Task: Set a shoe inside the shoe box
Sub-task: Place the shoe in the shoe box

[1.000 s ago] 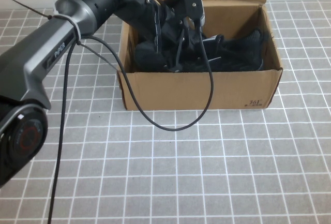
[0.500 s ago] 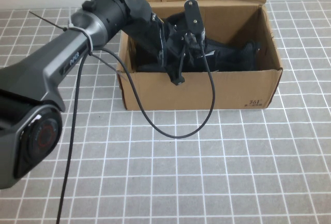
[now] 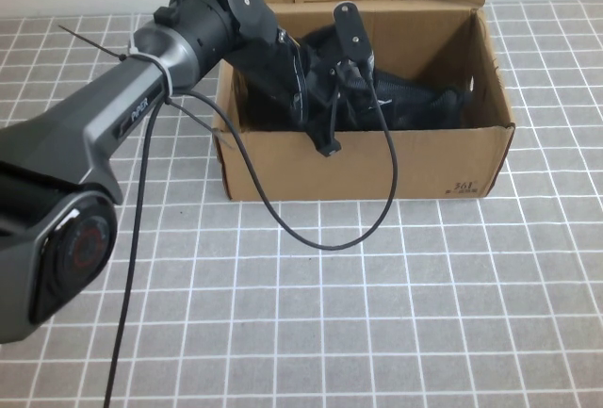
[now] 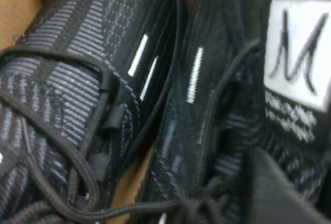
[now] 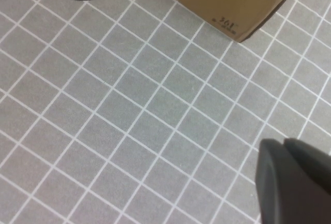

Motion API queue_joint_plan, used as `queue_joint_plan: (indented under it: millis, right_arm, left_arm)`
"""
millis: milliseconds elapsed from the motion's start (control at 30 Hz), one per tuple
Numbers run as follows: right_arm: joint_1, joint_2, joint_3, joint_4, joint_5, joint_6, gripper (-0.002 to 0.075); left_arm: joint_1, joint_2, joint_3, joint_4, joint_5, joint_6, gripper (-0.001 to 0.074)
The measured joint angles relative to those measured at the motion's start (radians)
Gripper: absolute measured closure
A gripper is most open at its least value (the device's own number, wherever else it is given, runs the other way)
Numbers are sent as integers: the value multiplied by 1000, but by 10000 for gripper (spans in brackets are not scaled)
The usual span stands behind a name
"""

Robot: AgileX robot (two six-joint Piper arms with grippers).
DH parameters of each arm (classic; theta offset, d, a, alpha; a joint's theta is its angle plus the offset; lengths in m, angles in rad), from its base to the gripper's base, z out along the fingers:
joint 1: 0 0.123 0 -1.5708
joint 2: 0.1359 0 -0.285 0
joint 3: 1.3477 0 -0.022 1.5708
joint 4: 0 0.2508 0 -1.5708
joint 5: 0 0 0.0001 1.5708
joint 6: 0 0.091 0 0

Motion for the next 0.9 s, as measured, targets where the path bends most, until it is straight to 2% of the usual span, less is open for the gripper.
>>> queue_joint_plan:
  millis: [100,200,300,400,467,567,633,700,767,900]
  right_arm:
    - [0,0,0,6,0,0,742]
    - [0,0,0,10,-1,-3,742]
    - [0,0,0,16,-2,-3,742]
    - [0,0,0,18,-4,-3,742]
    - [0,0,0,18,-11,-2,742]
    - [0,0,0,18,-33,0,742]
    - [0,0,0,20,-51,10,742]
    - [0,0,0,22,-65,29,742]
    - [0,0,0,27,-66,41,742]
    - [0,-2,0,49,-66,48,742]
  left_arm:
    - [0,-2,0,0,-4,-31,390]
    - [1,-24,0,7,-13,-56,246]
    - [2,-77,0,15,-7,-114,198]
    - [2,-154,0,27,1,-190,193]
    - [2,-209,0,32,0,-230,220]
    - [2,-301,0,42,3,-280,316]
    - [2,-352,0,62,9,-332,427]
    - [2,-404,-2,89,28,-404,572]
    - [2,-445,-2,117,55,-453,660]
    - [2,-522,-2,139,100,-584,721]
